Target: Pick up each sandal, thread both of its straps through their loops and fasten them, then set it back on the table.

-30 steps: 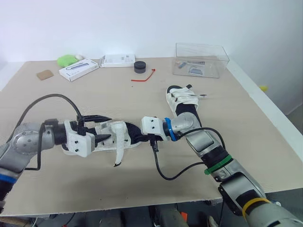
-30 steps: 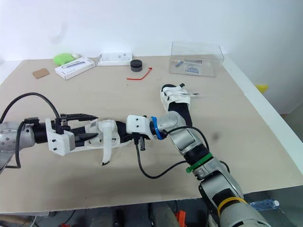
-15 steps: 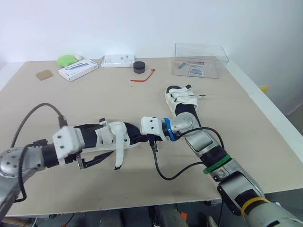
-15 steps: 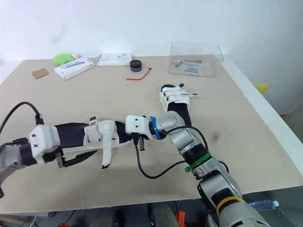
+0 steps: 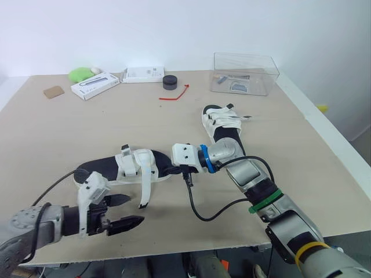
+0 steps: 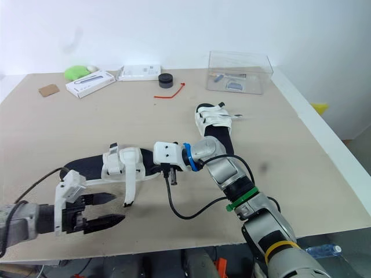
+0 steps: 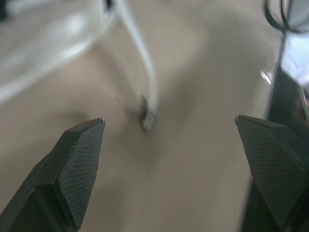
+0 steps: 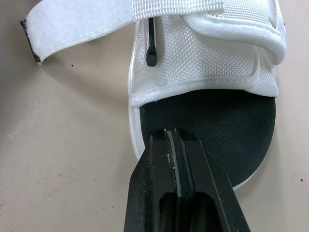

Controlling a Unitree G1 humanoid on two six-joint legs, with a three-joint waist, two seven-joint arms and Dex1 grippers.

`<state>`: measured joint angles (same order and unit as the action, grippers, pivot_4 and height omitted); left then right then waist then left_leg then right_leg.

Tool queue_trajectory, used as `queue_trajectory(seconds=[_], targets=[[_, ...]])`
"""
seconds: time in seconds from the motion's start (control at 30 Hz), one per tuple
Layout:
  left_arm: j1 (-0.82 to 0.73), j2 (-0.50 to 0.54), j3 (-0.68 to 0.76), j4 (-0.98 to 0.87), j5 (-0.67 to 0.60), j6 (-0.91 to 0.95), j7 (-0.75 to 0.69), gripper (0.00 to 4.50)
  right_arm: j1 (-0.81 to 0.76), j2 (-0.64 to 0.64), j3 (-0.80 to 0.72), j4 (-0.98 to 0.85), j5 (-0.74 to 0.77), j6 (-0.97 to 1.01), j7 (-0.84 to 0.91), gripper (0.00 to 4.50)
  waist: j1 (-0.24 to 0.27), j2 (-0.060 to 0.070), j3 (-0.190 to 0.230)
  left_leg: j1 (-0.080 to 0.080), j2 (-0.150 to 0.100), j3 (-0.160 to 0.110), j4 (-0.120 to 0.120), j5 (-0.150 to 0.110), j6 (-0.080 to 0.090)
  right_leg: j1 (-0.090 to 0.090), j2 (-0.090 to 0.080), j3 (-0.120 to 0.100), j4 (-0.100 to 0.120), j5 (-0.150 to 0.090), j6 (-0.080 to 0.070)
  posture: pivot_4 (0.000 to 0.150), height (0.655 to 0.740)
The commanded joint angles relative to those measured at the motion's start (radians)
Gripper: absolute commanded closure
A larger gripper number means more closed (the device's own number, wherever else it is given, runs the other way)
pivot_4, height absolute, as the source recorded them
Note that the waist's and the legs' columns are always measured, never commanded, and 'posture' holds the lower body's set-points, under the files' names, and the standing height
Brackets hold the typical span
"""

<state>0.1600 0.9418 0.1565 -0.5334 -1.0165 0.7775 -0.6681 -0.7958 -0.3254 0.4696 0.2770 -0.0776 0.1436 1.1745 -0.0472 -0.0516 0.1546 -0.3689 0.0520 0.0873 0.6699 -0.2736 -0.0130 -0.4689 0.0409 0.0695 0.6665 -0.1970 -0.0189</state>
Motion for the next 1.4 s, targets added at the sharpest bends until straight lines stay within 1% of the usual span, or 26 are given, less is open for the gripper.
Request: queue_trajectory(seconds=[0.03, 0.1, 0.13, 0.23, 0.27, 0.33, 0.37, 0.4, 0.47, 0.5, 0.53, 0.57, 0.6, 0.7, 0.8, 0.9, 1.1, 1.13, 1.2, 1.27, 1.4], targets=[[-0.075, -0.04, -0.032, 0.016, -0.022, 0.06, 0.029, 0.05, 0.012, -0.008, 0.026, 0.004, -0.016, 0.006, 0.019, 4.5, 0.0, 0.0, 0.0, 0.0, 0.0, 0.0, 0.0, 0.0, 0.0, 0.0, 0.0, 0.0, 0.0, 0.0, 0.0, 0.15, 0.7261], [-0.107, -0.068, -0.049, 0.031, -0.018, 0.075, 0.042, 0.05, 0.013, -0.008, 0.026, 0.001, -0.016, 0.009, 0.018, 4.5, -0.001, -0.001, 0.0, 0.0, 0.0, -0.001, 0.0, 0.0, 0.0, 0.0, 0.0, 0.001, 0.0, 0.0, 0.0, 0.15, 0.7261], [-0.124, -0.088, -0.041, 0.042, -0.044, 0.103, 0.054, 0.05, 0.013, -0.009, 0.025, 0.0, -0.016, 0.01, 0.018, 4.5, -0.001, -0.001, 0.0, 0.0, 0.0, -0.003, 0.0, 0.0, 0.0, 0.0, 0.001, 0.002, 0.0, 0.0, 0.0, 0.15, 0.7261], [-0.148, -0.1, -0.027, 0.033, -0.11, 0.16, 0.047, 0.05, 0.016, -0.014, 0.024, -0.005, -0.015, 0.013, 0.02, 4.5, 0.0, -0.001, -0.001, 0.0, 0.0, -0.004, 0.0, 0.0, -0.001, 0.0, 0.0, 0.001, 0.0, 0.0, 0.001, 0.15, 0.7261], [-0.151, -0.099, -0.024, 0.029, -0.126, 0.175, 0.042, 0.28, 0.017, -0.015, 0.024, -0.005, -0.015, 0.013, 0.02, 4.5, 0.0, -0.001, -0.001, -0.001, 0.0, -0.005, 0.0, 0.0, -0.001, 0.0, 0.001, 0.001, 0.0, 0.0, 0.001, 0.15, 0.7261], [-0.156, -0.095, -0.024, 0.033, -0.146, 0.207, 0.043, 0.86, 0.017, -0.015, 0.024, -0.006, -0.015, 0.015, 0.019, 4.5, 0.0, -0.001, -0.001, -0.001, 0.0, -0.005, 0.0, 0.0, -0.001, 0.0, 0.0, 0.001, 0.0, 0.0, 0.0, 0.15, 0.7261], [-0.158, -0.095, -0.023, 0.034, -0.15, 0.217, 0.045, 1.3, 0.018, -0.014, 0.024, -0.007, -0.016, 0.016, 0.018, 4.5, 0.0, -0.001, -0.001, -0.001, 0.0, -0.006, 0.0, 0.0, -0.001, 0.0, 0.0, 0.001, 0.0, 0.0, 0.0, 0.15, 0.7261], [-0.164, -0.098, -0.025, 0.044, -0.154, 0.233, 0.055, 1.87, 0.017, -0.013, 0.024, -0.007, -0.015, 0.018, 0.018, 4.5, 0.0, -0.001, -0.001, -0.001, 0.0, -0.006, 0.0, 0.0, -0.001, 0.0, 0.001, 0.0, 0.0, 0.0, 0.0, 0.15, 0.7261], [-0.173, -0.103, -0.034, 0.053, -0.156, 0.256, 0.06, 2.71, 0.015, -0.009, 0.024, -0.007, -0.015, 0.02, 0.016, 4.5, 0.0, -0.001, -0.001, -0.001, 0.0, -0.006, 0.0, 0.0, -0.001, 0.0, 0.001, 0.0, 0.0, 0.0, 0.0, 0.15, 0.7261], [-0.178, -0.108, -0.036, 0.056, -0.158, 0.266, 0.065, 3.27, 0.015, -0.008, 0.024, -0.006, -0.014, 0.022, 0.015, 4.5, 0.0, -0.001, -0.001, -0.001, 0.0, -0.006, 0.0, 0.0, -0.001, 0.0, 0.0, 0.0, 0.0, 0.0, 0.0, 0.15, 0.7261], [-0.182, -0.113, -0.037, 0.056, -0.156, 0.272, 0.069, 3.62, 0.014, -0.008, 0.024, -0.006, -0.014, 0.022, 0.015, 4.5, 0.0, -0.001, -0.001, -0.001, 0.0, -0.006, 0.0, 0.0, -0.001, 0.0, 0.001, 0.0, 0.0, 0.0, 0.0, 0.15, 0.7261], [-0.186, -0.118, -0.037, 0.054, -0.154, 0.276, 0.072, 4.18, 0.014, -0.007, 0.023, -0.004, -0.015, 0.021, 0.014, 4.5, 0.0, -0.001, -0.001, -0.001, 0.0, -0.006, 0.0, 0.0, -0.001, 0.0, 0.0, 0.0, 0.0, 0.0, 0.0, 0.15, 0.7261], [-0.19, -0.124, -0.034, 0.054, -0.156, 0.281, 0.077, 4.45, 0.013, -0.008, 0.023, -0.001, -0.015, 0.019, 0.014, 4.5, 0.0, -0.001, -0.001, -0.001, 0.0, -0.006, 0.0, 0.0, -0.001, 0.001, 0.0, 0.0, 0.0, 0.0, 0.0, 0.15, 0.7261], [-0.2, -0.142, -0.018, 0.059, -0.17, 0.297, 0.095, 4.45, 0.014, -0.009, 0.022, -0.003, -0.015, 0.021, 0.014, 4.5, 0.0, -0.001, -0.001, -0.001, 0.0, -0.007, 0.0, 0.0, -0.001, 0.001, 0.0, 0.0, 0.0, 0.0, 0.0, 0.15, 0.7261], [-0.214, -0.149, 0.018, 0.076, -0.215, 0.315, 0.103, 4.45, 0.014, -0.01, 0.022, -0.003, -0.015, 0.022, 0.014, 4.5, 0.0, -0.001, -0.001, -0.001, 0.0, -0.007, 0.0, 0.0, -0.001, 0.001, 0.0, 0.0, 0.0, 0.0, 0.0, 0.15, 0.7261], [-0.236, -0.138, 0.058, 0.102, -0.281, 0.339, 0.099, 4.45, 0.009, -0.011, 0.02, 0.004, -0.016, 0.02, 0.014, 4.5, 0.0, -0.001, -0.001, -0.001, 0.0, -0.007, 0.0, 0.0, -0.001, 0.001, 0.0, -0.001, 0.0, 0.0, 0.0, 0.15, 0.7261], [-0.295, -0.139, 0.105, 0.17, -0.421, 0.384, 0.139, 4.45, 0.007, -0.011, 0.019, 0.006, -0.017, 0.022, 0.013, 4.5, 0.0, -0.001, -0.001, -0.001, -0.001, -0.007, 0.001, 0.0, -0.001, 0.001, 0.0, -0.001, 0.0, 0.0, 0.0, 0.15, 0.7261], [-0.312, -0.135, 0.115, 0.188, -0.464, 0.391, 0.15, 4.45, 0.009, -0.011, 0.019, 0.003, -0.016, 0.024, 0.013, 4.5, 0.0, -0.001, -0.001, -0.001, -0.001, -0.008, 0.001, 0.0, -0.001, 0.001, 0.0, -0.001, 0.0, 0.0, 0.0, 0.15, 0.7261], [-0.357, -0.131, 0.132, 0.233, -0.506, 0.393, 0.166, 4.45, 0.01, -0.012, 0.018, 0.002, -0.015, 0.025, 0.013, 4.5, 0.0, -0.001, -0.001, -0.001, -0.001, -0.008, 0.001, 0.0, -0.001, 0.001, 0.0, -0.001, 0.0, 0.0, 0.0, 0.15, 0.7261], [-0.43, -0.132, 0.141, 0.314, -0.505, 0.384, 0.189, 4.45, 0.009, -0.012, 0.018, 0.006, -0.016, 0.023, 0.012, 4.5, 0.0, -0.001, -0.001, -0.001, -0.001, -0.008, 0.001, 0.0, -0.001, 0.001, 0.0, -0.001, 0.0, 0.0, 0.0, 0.15, 0.7261], [-0.575, -0.129, 0.134, 0.448, -0.456, 0.385, 0.185, 4.45, 0.007, -0.012, 0.017, 0.006, -0.017, 0.024, 0.011, 4.5, 0.0, -0.002, -0.001, -0.001, -0.001, -0.009, 0.001, 0.001, -0.003, 0.002, 0.001, -0.003, 0.0, 0.001, 0.0, 0.15, 0.7261]])
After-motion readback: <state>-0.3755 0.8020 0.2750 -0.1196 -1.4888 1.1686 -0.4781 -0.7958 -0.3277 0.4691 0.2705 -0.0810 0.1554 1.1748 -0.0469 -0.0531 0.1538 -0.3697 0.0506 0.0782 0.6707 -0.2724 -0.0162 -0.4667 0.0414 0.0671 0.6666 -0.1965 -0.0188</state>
